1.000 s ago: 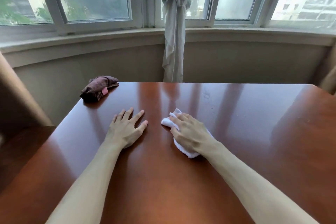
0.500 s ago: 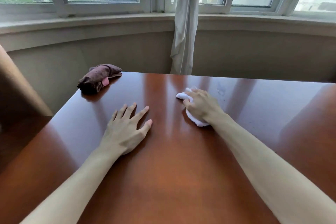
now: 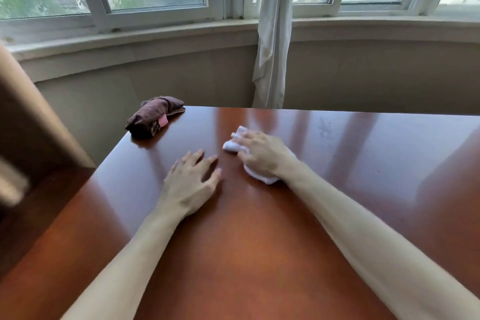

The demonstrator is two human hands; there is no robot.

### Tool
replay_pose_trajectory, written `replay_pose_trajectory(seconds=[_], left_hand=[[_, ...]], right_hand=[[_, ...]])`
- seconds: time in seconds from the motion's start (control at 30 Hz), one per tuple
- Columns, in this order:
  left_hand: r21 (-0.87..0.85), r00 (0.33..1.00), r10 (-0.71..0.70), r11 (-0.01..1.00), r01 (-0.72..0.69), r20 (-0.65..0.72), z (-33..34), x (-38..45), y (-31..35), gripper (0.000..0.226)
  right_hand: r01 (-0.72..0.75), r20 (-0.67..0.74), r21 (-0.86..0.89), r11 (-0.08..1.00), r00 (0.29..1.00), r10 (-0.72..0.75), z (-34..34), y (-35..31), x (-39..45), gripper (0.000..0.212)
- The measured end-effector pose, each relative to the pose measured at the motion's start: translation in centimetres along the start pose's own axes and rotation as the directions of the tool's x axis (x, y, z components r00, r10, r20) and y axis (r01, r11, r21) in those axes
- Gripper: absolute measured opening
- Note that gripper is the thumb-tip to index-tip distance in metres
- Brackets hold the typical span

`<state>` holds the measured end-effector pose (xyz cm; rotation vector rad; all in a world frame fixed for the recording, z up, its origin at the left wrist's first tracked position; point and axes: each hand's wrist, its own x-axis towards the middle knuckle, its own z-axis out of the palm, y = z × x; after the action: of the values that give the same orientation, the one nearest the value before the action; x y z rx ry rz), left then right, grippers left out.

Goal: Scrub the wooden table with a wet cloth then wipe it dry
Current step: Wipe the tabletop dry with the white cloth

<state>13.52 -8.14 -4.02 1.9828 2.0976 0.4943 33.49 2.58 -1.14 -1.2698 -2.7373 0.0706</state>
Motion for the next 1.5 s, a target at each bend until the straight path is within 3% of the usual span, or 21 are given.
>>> replay_pose_trajectory(seconds=[0.1, 0.17, 0.23, 0.3, 0.37, 0.43, 0.47, 0.53, 0.63, 0.7, 0.8, 0.87, 0.97, 1.03, 1.1, 1.17, 1.27, 1.37, 1.43, 1.5], left_hand=[[-0.308, 0.993, -0.075, 0.951, 0.042, -0.096, -1.7, -1.0, 0.2, 0.055], [-0.312, 0.993, -0.061, 0.950, 0.028, -0.099, -2.7, -2.5, 0.6, 0.041], [-0.241, 0.999, 0.020, 0.970, -0.030, -0.041, -3.6, -5.0, 0.9, 0.039], [-0.153, 0.996, 0.084, 0.985, -0.080, 0.016, -4.3, -8.6, 0.5, 0.041], [-0.057, 0.993, 0.119, 0.991, -0.118, 0.017, -4.5, -12.4, -0.5, 0.043], [0.010, 0.994, 0.108, 0.994, -0.108, -0.001, -4.6, -16.7, -1.5, 0.044], [0.033, 0.996, 0.082, 0.996, -0.081, -0.021, -4.6, -18.5, -2.0, 0.045], [0.087, 0.998, 0.035, 0.996, -0.031, -0.050, -4.3, -21.0, -3.1, 0.052], [0.111, 0.996, 0.010, 0.994, -0.001, -0.085, -3.5, -23.0, -4.0, 0.072], [0.083, 0.992, -0.012, 0.996, 0.022, -0.123, -3.3, -23.7, -4.1, 0.068], [0.093, 0.988, -0.004, 0.996, 0.018, -0.151, -3.3, -24.0, -3.7, 0.057], [0.111, 0.989, -0.003, 0.994, 0.019, -0.146, -3.3, -24.1, -3.5, 0.055], [0.115, 0.990, 0.003, 0.993, 0.014, -0.140, -3.1, -24.0, -3.6, 0.051], [0.124, 0.991, 0.015, 0.992, 0.001, -0.130, -2.9, -24.1, -3.9, 0.058], [0.123, 0.994, 0.039, 0.992, -0.027, -0.098, -3.0, -23.9, -4.3, 0.070], [0.084, 0.996, 0.076, 0.994, -0.072, -0.053, -3.2, -24.0, -4.8, 0.072], [-0.014, 0.972, 0.231, 0.973, -0.230, 0.044, -4.1, -24.5, -5.0, 0.071], [0.069, 0.927, 0.357, 0.928, -0.365, 0.112, -4.6, -25.1, -4.8, 0.075], [0.096, 0.917, 0.382, 0.915, -0.393, 0.114, -4.7, -25.2, -4.8, 0.080], [0.099, 0.913, 0.392, 0.910, -0.404, 0.116, -4.8, -25.1, -5.1, 0.084]], right_hand=[[0.142, -0.088, 0.097, 0.985, 0.987, -0.133, 0.5, -7.7, -8.5, 0.053], [0.269, -0.109, 0.135, 0.954, 0.961, -0.255, 1.2, -10.7, -13.9, 0.057], [0.323, -0.044, 0.165, 0.932, 0.946, -0.321, 0.7, -10.5, -16.4, 0.057], [0.244, -0.006, 0.152, 0.958, 0.969, -0.245, -0.1, -8.4, -15.3, 0.056], [0.041, -0.005, 0.095, 0.995, 0.999, -0.040, -0.8, -6.0, -12.2, 0.051], [-0.173, -0.032, 0.124, 0.977, 0.984, 0.178, -0.6, -5.8, -10.1, 0.052], [-0.186, -0.059, 0.121, 0.975, 0.979, 0.194, -0.5, -7.5, -10.0, 0.052], [-0.098, -0.058, 0.121, 0.988, 0.993, 0.106, 0.1, -12.8, -11.6, 0.049], [0.176, -0.084, 0.200, 0.964, 0.983, -0.162, 1.0, -20.0, -18.9, 0.052], [0.186, -0.092, 0.256, 0.949, 0.982, -0.167, 1.1, -19.8, -22.5, 0.053], [-0.075, -0.113, 0.184, 0.980, 0.989, 0.096, 0.5, -14.9, -22.1, 0.053], [-0.289, -0.126, 0.166, 0.943, 0.942, 0.310, 0.0, -12.8, -20.2, 0.049], [-0.409, -0.144, 0.195, 0.891, 0.887, 0.438, 0.8, -15.1, -17.1, 0.047], [-0.347, -0.170, 0.160, 0.924, 0.913, 0.372, 1.7, -19.4, -17.5, 0.046], [-0.187, -0.174, 0.152, 0.971, 0.962, 0.213, 2.0, -22.4, -21.1, 0.045], [-0.115, -0.150, 0.205, 0.972, 0.978, 0.147, 0.8, -22.6, -25.9, 0.046], [-0.327, -0.152, 0.185, 0.927, 0.922, 0.356, -0.9, -16.0, -27.9, 0.046], [-0.517, -0.179, 0.119, 0.848, 0.829, 0.530, -0.4, -12.4, -24.8, 0.052], [-0.427, -0.191, 0.106, 0.898, 0.877, 0.440, 1.0, -15.1, -22.0, 0.065], [-0.212, -0.186, 0.033, 0.977, 0.959, 0.214, 2.6, -19.9, -21.4, 0.061]])
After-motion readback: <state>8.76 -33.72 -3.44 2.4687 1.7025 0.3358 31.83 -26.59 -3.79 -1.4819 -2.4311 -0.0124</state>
